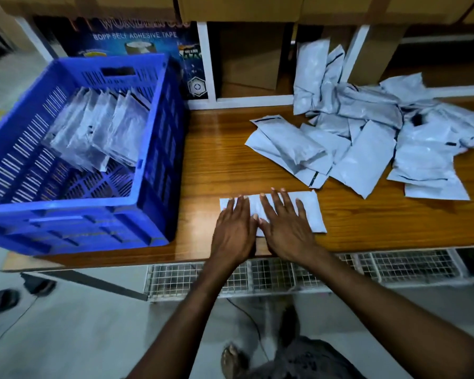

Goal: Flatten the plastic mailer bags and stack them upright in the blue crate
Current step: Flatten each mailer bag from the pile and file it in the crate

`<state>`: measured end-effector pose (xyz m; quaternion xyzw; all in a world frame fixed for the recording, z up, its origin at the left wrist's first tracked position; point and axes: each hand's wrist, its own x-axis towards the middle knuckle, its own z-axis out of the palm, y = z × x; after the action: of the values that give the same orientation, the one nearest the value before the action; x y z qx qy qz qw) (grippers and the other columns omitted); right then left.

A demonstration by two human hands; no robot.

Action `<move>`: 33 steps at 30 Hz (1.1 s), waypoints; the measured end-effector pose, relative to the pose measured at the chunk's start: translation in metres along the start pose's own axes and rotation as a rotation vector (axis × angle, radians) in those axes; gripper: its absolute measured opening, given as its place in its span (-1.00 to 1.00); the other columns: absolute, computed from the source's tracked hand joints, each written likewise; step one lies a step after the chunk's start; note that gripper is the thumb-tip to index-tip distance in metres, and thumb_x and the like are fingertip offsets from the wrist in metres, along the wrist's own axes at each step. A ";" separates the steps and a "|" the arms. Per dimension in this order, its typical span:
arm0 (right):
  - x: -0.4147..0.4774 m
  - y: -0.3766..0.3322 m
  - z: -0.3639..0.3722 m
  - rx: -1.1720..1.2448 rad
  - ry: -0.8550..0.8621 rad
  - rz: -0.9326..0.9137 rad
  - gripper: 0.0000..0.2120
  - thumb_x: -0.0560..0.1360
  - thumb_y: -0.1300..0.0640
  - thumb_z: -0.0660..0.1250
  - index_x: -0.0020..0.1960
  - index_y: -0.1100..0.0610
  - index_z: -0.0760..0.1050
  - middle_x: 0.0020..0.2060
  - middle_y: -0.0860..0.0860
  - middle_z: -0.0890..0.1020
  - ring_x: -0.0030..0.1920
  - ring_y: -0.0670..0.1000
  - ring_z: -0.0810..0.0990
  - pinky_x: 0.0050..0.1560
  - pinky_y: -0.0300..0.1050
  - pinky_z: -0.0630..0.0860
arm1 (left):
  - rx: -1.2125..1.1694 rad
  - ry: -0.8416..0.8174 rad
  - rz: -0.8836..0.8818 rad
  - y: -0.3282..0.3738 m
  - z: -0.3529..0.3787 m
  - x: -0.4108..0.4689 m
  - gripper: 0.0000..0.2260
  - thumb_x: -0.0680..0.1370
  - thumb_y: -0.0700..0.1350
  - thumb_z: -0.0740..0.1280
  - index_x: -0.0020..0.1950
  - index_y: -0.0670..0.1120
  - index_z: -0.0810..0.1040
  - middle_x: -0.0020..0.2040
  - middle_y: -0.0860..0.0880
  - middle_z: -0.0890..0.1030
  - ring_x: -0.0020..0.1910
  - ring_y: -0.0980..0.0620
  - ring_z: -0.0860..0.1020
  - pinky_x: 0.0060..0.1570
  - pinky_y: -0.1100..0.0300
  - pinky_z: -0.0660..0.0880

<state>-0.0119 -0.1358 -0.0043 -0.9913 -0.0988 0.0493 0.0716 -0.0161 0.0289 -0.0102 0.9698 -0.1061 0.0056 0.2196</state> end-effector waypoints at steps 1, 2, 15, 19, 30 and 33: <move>0.003 0.003 0.004 -0.029 0.016 -0.006 -0.38 0.68 -0.26 -0.17 0.67 -0.02 -0.04 0.65 0.03 -0.03 0.64 0.07 -0.14 0.59 0.17 -0.14 | 0.049 -0.004 0.020 -0.003 0.008 -0.003 -0.45 0.73 0.07 -0.06 0.64 -0.20 0.19 0.65 -0.18 0.17 0.64 -0.17 0.12 0.57 -0.09 0.17; 0.003 0.004 0.006 -0.047 0.035 -0.018 -0.37 0.67 -0.26 -0.17 0.66 -0.01 -0.01 0.65 0.04 0.01 0.64 0.08 -0.10 0.59 0.17 -0.12 | 0.089 0.025 0.042 -0.006 0.012 -0.006 -0.45 0.73 0.06 -0.06 0.64 -0.20 0.19 0.65 -0.18 0.16 0.64 -0.18 0.13 0.57 -0.11 0.18; 0.000 0.035 0.004 0.040 0.044 -0.046 -0.35 0.67 -0.34 -0.12 0.66 -0.11 -0.15 0.65 0.04 -0.17 0.63 0.01 -0.25 0.61 0.06 -0.20 | 0.171 0.038 -0.037 -0.008 0.014 -0.012 -0.45 0.72 0.17 -0.01 0.68 0.02 0.11 0.68 0.01 0.10 0.67 0.02 0.01 0.59 -0.02 0.10; -0.007 0.055 -0.003 0.007 0.023 0.011 -0.23 0.59 -0.47 -0.17 0.65 -0.10 -0.24 0.64 0.05 -0.24 0.63 0.03 -0.27 0.60 0.20 -0.19 | 0.162 0.013 -0.086 -0.007 0.009 -0.014 -0.43 0.71 0.23 -0.03 0.69 0.07 0.02 0.69 0.04 0.02 0.67 0.05 -0.05 0.60 0.04 -0.03; -0.036 0.072 -0.012 0.033 -0.068 -0.101 -0.21 0.59 -0.47 -0.21 0.62 -0.08 -0.37 0.60 0.01 -0.36 0.58 0.01 -0.41 0.58 0.22 -0.24 | 0.119 -0.162 0.076 -0.016 -0.015 -0.029 -0.33 0.64 0.40 -0.18 0.68 0.14 -0.20 0.66 0.13 -0.27 0.63 0.10 -0.30 0.58 0.08 -0.21; -0.068 0.083 -0.015 -0.019 -0.071 -0.192 -0.14 0.55 -0.52 -0.16 0.64 -0.06 -0.33 0.62 -0.02 -0.30 0.61 0.00 -0.33 0.59 0.19 -0.24 | 0.157 -0.206 0.150 -0.026 -0.021 -0.051 -0.23 0.60 0.48 -0.04 0.68 0.14 -0.18 0.66 0.15 -0.25 0.63 0.12 -0.29 0.58 0.10 -0.24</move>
<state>-0.0612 -0.2322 0.0038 -0.9755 -0.1963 0.0763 0.0629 -0.0599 0.0709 -0.0050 0.9688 -0.1994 -0.0693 0.1299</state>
